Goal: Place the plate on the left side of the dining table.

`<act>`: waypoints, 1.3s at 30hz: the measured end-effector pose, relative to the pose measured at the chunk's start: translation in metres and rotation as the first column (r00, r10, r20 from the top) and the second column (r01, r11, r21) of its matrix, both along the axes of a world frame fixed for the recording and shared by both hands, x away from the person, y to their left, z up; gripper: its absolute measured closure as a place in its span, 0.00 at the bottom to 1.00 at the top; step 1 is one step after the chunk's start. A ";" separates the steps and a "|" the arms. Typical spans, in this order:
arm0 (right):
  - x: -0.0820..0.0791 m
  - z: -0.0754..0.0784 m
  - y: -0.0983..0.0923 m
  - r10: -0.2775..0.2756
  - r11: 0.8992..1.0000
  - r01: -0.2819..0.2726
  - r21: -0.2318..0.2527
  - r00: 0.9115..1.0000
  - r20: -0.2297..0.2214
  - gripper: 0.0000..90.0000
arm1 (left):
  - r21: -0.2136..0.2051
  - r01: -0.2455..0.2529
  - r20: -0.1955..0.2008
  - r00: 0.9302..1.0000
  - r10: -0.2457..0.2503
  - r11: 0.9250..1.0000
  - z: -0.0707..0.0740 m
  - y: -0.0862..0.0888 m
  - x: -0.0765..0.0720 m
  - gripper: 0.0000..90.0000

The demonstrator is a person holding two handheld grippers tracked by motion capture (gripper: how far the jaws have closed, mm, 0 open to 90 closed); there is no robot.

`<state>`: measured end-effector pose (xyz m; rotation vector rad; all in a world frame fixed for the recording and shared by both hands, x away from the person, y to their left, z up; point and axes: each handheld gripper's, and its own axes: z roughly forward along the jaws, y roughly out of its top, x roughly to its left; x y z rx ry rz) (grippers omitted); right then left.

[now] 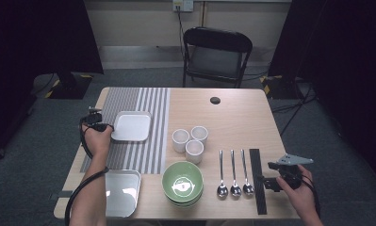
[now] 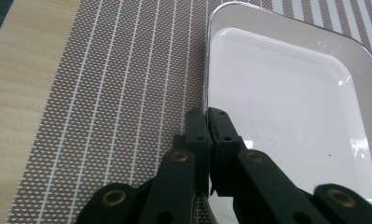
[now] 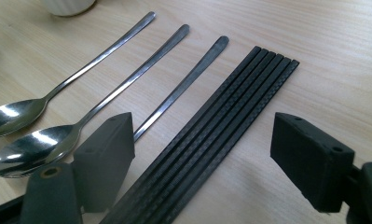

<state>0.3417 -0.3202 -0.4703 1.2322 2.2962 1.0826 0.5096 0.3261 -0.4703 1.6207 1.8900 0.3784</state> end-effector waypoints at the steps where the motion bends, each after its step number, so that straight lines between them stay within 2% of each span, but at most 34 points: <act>1: 0.000 0.000 0.000 0.001 1.000 -0.001 0.000 1.000 0.000 0.23 | -0.004 -0.004 -0.001 1.000 0.004 1.000 0.000 0.001 0.000 0.98; 5: 0.000 0.000 0.003 0.006 1.000 -0.006 0.000 1.000 -0.001 0.23 | -0.016 -0.012 0.000 1.000 0.012 1.000 -0.002 0.004 0.001 0.98; 6: 0.000 0.000 0.003 0.004 1.000 -0.004 -0.002 1.000 -0.003 0.23 | -0.013 0.002 -0.004 1.000 -0.002 1.000 -0.003 0.006 0.001 0.98; 9: 0.001 -0.001 0.004 0.005 1.000 -0.005 -0.003 1.000 -0.004 0.23 | -0.024 0.002 0.001 1.000 -0.002 1.000 -0.003 0.007 0.002 0.98; 12: 0.001 -0.001 0.004 0.004 1.000 -0.004 -0.002 1.000 -0.007 0.23 | -0.013 0.008 -0.003 1.000 -0.008 1.000 -0.003 0.008 0.003 0.98; 15: 0.001 -0.001 0.004 0.003 1.000 -0.003 -0.004 1.000 -0.007 0.23 | -0.022 0.014 0.000 1.000 -0.014 1.000 -0.003 0.009 0.003 0.98; 24: 0.001 -0.001 0.004 0.002 1.000 -0.002 -0.004 1.000 -0.005 0.23 | -0.018 -0.001 0.000 1.000 0.001 1.000 -0.003 0.008 0.004 0.98; 31: 0.001 0.000 0.003 -0.001 1.000 0.001 -0.002 1.000 -0.005 0.23 | -0.013 0.008 -0.001 1.000 -0.008 1.000 -0.003 0.007 0.006 0.98; 39: 0.001 -0.001 0.002 -0.002 1.000 0.002 -0.004 1.000 -0.007 0.23 | -0.040 -0.006 0.001 1.000 0.006 0.999 -0.004 0.007 0.006 0.98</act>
